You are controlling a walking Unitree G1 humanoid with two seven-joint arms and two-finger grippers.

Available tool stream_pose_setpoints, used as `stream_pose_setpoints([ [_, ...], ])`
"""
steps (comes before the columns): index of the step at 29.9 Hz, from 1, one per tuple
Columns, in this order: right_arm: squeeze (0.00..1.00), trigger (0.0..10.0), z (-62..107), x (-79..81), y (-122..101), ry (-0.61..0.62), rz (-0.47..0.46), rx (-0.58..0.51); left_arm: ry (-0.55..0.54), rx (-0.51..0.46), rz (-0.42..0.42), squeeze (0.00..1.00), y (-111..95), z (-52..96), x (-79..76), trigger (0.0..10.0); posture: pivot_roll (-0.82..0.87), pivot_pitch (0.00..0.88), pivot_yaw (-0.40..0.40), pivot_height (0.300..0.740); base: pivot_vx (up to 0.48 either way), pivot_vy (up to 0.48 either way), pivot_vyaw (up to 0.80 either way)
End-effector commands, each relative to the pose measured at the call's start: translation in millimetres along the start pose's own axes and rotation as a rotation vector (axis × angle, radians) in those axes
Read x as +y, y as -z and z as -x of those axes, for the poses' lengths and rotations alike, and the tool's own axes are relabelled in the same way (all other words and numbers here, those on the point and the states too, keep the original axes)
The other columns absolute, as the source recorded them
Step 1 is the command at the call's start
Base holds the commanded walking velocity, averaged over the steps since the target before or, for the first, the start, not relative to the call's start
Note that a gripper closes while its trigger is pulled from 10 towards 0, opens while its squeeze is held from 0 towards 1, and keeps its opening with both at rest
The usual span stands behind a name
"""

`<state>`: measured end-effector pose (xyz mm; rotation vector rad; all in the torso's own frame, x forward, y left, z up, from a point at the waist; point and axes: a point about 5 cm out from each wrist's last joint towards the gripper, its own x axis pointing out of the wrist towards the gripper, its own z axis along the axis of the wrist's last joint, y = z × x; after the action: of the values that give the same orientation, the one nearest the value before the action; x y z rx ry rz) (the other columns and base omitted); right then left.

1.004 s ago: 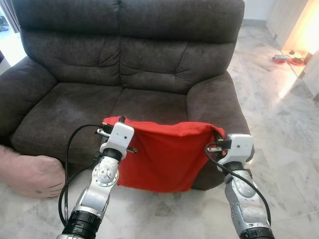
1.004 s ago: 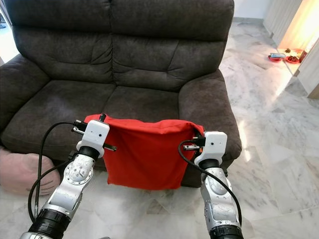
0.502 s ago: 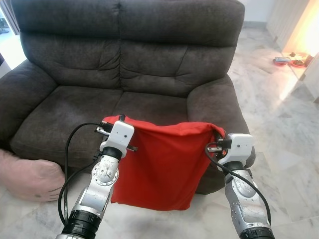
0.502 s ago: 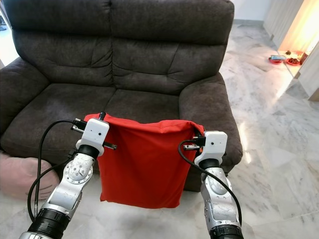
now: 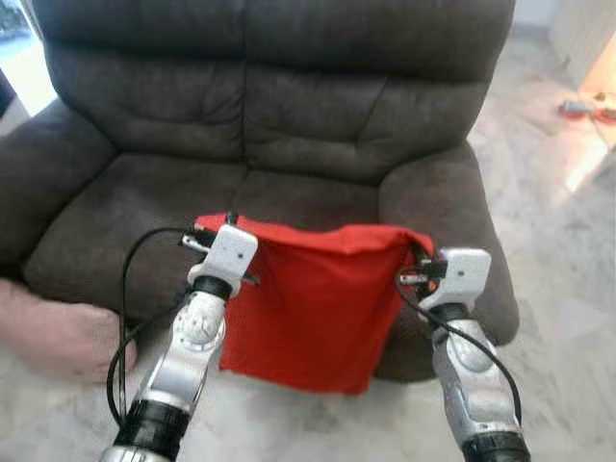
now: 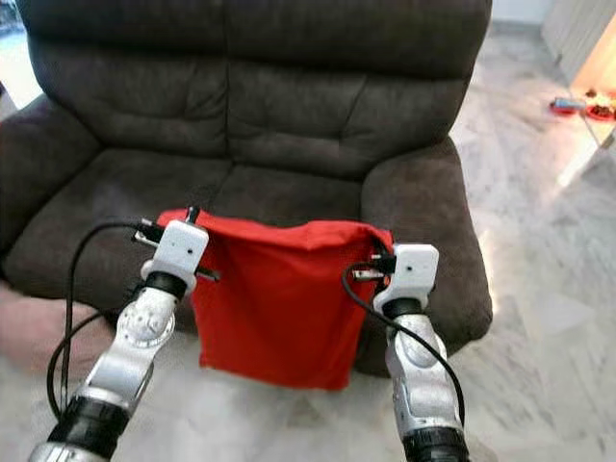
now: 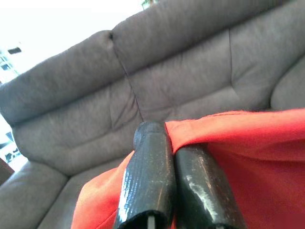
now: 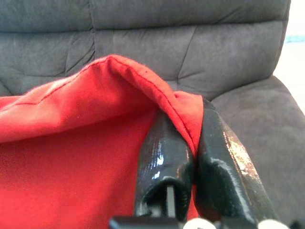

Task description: Move the pillow to the sofa from floor

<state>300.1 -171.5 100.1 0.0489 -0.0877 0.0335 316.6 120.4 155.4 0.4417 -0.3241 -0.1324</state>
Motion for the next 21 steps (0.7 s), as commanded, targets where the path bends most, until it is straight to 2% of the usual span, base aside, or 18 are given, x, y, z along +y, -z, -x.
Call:
stream_pose_setpoints([
  [1,0.0,10.0,-5.8,4.9,-19,-0.014,-0.004,-0.082,-0.074,-0.188,-0.029,0.0,-41,-12.1,20.7,10.0,0.12,0.062,-0.024,0.74,0.292,0.0,0.0],
  [3,0.0,10.0,-8.1,7.3,-35,-0.019,-0.008,-0.142,-0.08,-0.228,-0.047,0.0,-54,-12.9,26.2,10.0,0.13,0.063,-0.023,0.74,0.296,0.0,0.0],
  [7,0.0,10.0,-10.6,10.4,-53,-0.026,-0.015,-0.203,-0.082,-0.253,-0.066,0.0,-62,-13.1,30.8,10.0,0.12,0.064,-0.022,0.74,0.294,0.0,0.0],
  [9,0.0,10.0,-13.5,15.2,-83,-0.04,-0.024,-0.306,-0.1,-0.279,-0.081,0.0,-73,-13.2,38.9,10.0,0.12,0.062,-0.022,0.74,0.292,0.0,0.0],
  [12,0.0,10.0,-15.9,17.2,-103,-0.037,-0.032,-0.365,-0.122,-0.309,-0.097,0.0,-85,-15.5,47.3,10.0,0.13,0.059,-0.023,0.74,0.295,0.0,0.0],
  [16,0.0,10.0,-16.6,21.5,-113,-0.047,-0.044,-0.393,-0.142,-0.338,-0.107,0.0,-97,-19.1,53.7,10.0,0.13,0.054,-0.025,0.74,0.293,0.0,0.0],
  [21,0.0,10.0,-16.9,24.5,-115,-0.057,-0.053,-0.396,-0.146,-0.354,-0.11,0.0,-103,-19.5,54.5,10.0,0.13,0.052,-0.026,0.74,0.295,0.0,0.0],
])
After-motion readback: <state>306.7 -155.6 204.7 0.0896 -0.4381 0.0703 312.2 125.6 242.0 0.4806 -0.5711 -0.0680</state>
